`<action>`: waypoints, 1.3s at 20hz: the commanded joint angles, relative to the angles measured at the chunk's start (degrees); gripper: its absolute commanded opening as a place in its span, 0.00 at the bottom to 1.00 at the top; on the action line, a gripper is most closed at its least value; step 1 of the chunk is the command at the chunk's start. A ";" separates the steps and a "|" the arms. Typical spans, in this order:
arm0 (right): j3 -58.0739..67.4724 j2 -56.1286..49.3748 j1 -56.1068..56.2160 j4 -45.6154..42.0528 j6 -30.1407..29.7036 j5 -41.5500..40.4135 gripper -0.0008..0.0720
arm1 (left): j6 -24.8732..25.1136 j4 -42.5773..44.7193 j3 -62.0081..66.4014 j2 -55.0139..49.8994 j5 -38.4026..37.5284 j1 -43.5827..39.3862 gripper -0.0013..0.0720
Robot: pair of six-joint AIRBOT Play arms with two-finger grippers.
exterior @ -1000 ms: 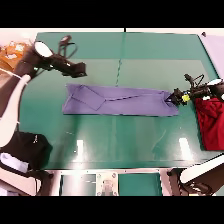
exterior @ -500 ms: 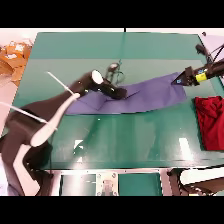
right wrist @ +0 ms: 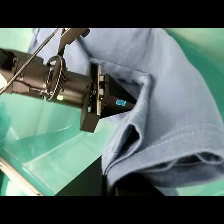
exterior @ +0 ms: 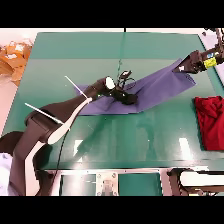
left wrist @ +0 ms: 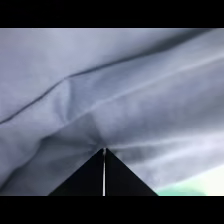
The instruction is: Fold the shirts.
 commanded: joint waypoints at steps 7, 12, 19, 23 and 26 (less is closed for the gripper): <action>-0.46 0.07 15.08 7.87 6.86 -12.04 0.03 | -5.40 31.19 16.76 8.81 -35.76 19.78 0.05; -2.89 -7.06 36.57 7.89 8.57 -34.62 0.03 | -5.33 36.00 16.31 12.50 -39.67 30.62 0.05; -2.80 -30.42 57.99 15.43 9.77 -80.32 0.76 | -2.27 36.02 16.31 12.55 -41.44 39.26 0.05; -2.56 -27.26 51.43 16.74 6.82 -70.55 0.41 | -2.25 36.02 16.28 12.55 -42.25 41.72 0.05; -2.58 -21.29 39.76 12.44 5.25 -50.38 0.19 | -2.25 36.24 16.28 12.55 -42.29 41.86 0.05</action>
